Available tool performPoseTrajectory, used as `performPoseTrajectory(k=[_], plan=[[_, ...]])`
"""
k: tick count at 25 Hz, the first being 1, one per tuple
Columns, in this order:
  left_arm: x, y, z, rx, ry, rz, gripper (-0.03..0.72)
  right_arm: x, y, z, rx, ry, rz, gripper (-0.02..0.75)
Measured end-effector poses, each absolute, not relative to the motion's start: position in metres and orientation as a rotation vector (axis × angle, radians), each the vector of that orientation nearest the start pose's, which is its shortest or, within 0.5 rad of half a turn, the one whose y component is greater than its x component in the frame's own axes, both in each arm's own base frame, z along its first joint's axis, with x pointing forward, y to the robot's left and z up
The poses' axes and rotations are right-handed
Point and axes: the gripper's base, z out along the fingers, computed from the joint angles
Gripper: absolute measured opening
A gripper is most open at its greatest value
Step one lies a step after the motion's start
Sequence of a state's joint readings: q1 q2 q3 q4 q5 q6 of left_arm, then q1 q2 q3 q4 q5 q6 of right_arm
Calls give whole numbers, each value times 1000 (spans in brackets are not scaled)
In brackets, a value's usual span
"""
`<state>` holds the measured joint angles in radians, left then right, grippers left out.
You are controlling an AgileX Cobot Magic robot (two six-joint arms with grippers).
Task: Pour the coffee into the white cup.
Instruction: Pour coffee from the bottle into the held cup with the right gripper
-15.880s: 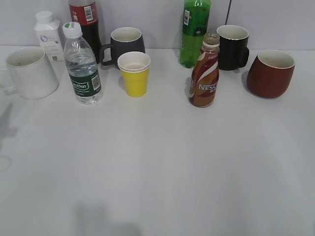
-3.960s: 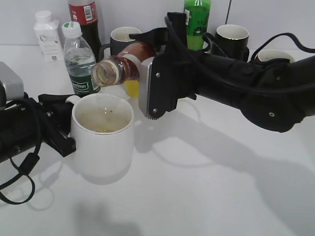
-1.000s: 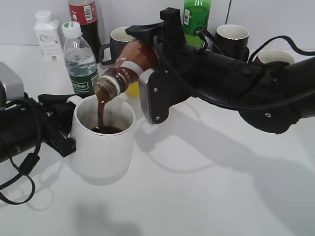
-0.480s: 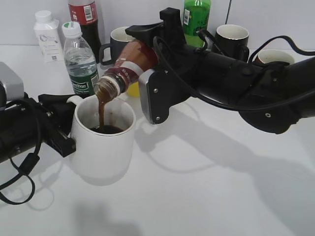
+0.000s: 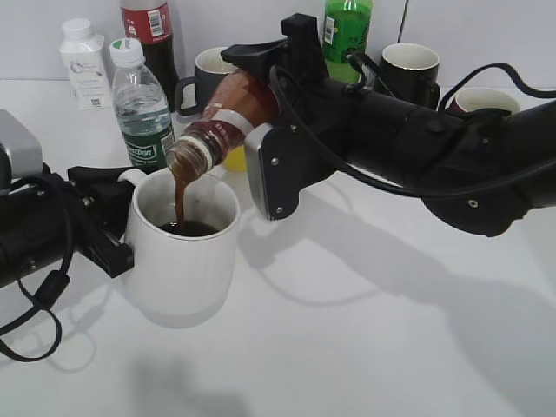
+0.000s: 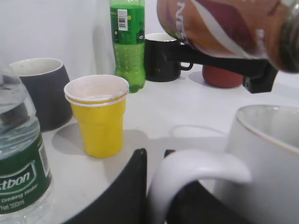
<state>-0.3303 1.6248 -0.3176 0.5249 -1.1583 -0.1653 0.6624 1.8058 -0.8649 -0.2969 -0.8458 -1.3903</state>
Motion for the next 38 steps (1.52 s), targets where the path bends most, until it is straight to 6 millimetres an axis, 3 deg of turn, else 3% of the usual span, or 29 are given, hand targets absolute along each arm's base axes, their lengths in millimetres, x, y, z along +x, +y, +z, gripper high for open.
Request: performPoseTrajectory(k=[38], plan=[[214,-118,165,683,1575,-598,82,282,245,212,-1537,517,-561,528]])
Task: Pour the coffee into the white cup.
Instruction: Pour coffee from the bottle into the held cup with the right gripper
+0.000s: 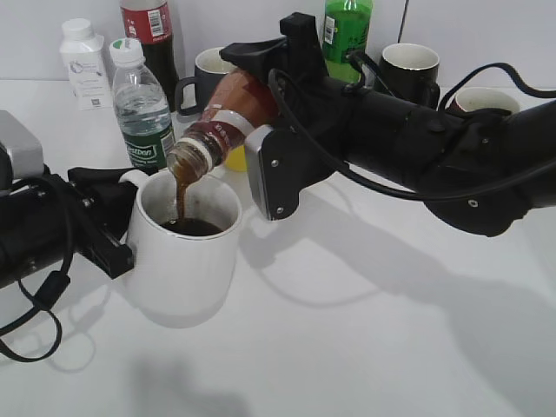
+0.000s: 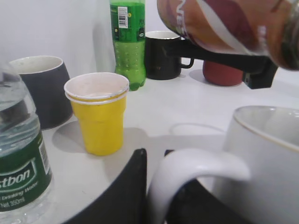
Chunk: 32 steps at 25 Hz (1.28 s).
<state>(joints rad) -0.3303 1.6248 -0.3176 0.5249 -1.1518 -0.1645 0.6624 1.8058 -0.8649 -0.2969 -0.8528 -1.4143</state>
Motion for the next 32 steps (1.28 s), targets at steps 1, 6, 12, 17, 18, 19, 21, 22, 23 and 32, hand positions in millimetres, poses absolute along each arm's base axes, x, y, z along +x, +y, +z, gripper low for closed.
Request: performPoseTrajectory(k=[1,6,12,17,18,19,21,22,23,32], plan=[[214,-118,165,683,1575,-598,82,282,245,212,-1537,517,-561,528],[214,-118,165,683,1575,-598,82,282,245,212,-1537,517,-561,528],[214,-118,165,683,1575,-598,82,282,245,212,-1537,517,-561,528],[214,-118,165,683,1575,-598,82,282,245,212,-1537,517,-561,528],[214,-118,165,683,1575,-598,82,282,245,212,-1537,517,-561,528],[214,-118,165,683,1575,-598,82,282,245,212,-1537,517,-561,528],[214,-117,165,684,1576,-598,80,282,245,212,-1537,517,-561,528],[214,-117,165,684,1576,-598,74,282,245,212,-1537,517,-561,528],[214,-117,165,684,1576,-597,69,282,245,212,-1537,517,-561,528],[214,-117,165,686,1575,-596,64,282,246,213,-1530,513,-562,528]])
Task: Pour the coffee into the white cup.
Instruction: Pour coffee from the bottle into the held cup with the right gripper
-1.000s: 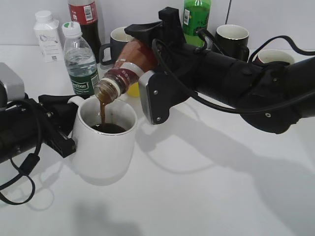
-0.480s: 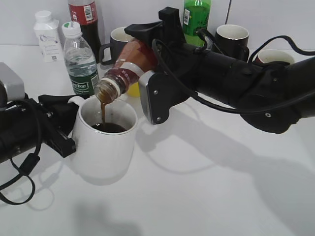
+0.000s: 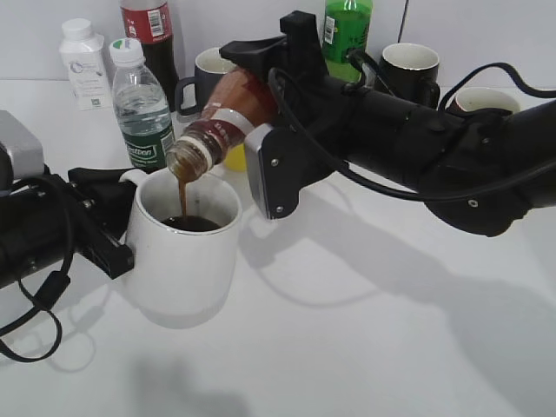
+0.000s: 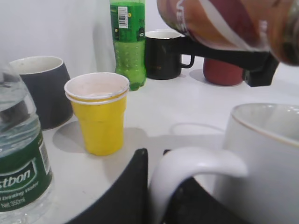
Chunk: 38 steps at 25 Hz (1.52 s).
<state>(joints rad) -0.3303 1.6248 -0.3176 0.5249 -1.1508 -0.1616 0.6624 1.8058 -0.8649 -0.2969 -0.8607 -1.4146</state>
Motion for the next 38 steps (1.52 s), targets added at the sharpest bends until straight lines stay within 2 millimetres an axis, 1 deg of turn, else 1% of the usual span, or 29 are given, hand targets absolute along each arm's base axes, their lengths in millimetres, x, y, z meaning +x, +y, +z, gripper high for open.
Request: performPoseTrajectory(k=[38], plan=[[214,-117,165,686,1575,-595,64,282,246,214,-1536,472,-600,528]])
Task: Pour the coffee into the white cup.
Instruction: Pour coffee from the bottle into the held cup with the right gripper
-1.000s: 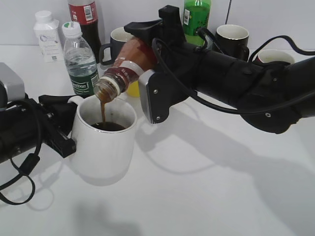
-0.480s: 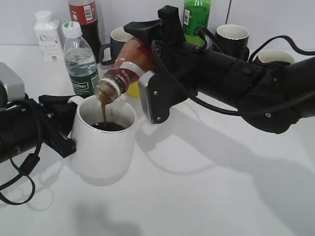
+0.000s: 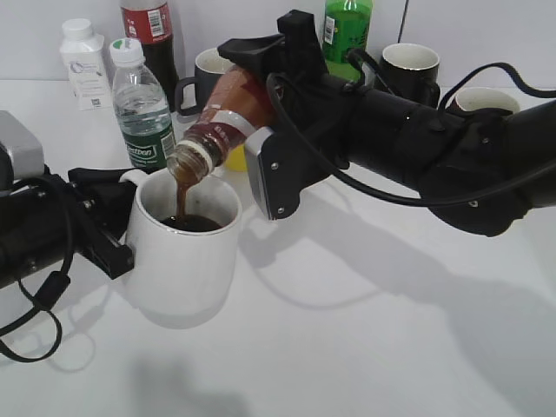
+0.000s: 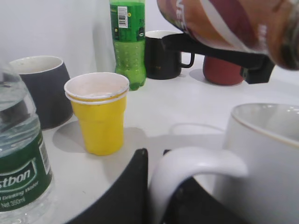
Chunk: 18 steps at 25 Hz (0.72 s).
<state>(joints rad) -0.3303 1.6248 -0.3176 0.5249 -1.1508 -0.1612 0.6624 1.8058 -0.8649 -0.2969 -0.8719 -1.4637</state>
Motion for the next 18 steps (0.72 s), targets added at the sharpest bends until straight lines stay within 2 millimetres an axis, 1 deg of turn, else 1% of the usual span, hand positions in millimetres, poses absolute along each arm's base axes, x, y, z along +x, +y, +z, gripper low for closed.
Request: performPoseTrajectory(k=[7,11,18], plan=[[214,-117,165,687,1575,-594,64,282,246,214,-1536,470,-605,528],[214,-117,165,687,1575,-594,64,283,245,214,-1523,497,-593,528],[214,-117,165,687,1577,-594,64,283,245,214,-1480,587,-498,528]])
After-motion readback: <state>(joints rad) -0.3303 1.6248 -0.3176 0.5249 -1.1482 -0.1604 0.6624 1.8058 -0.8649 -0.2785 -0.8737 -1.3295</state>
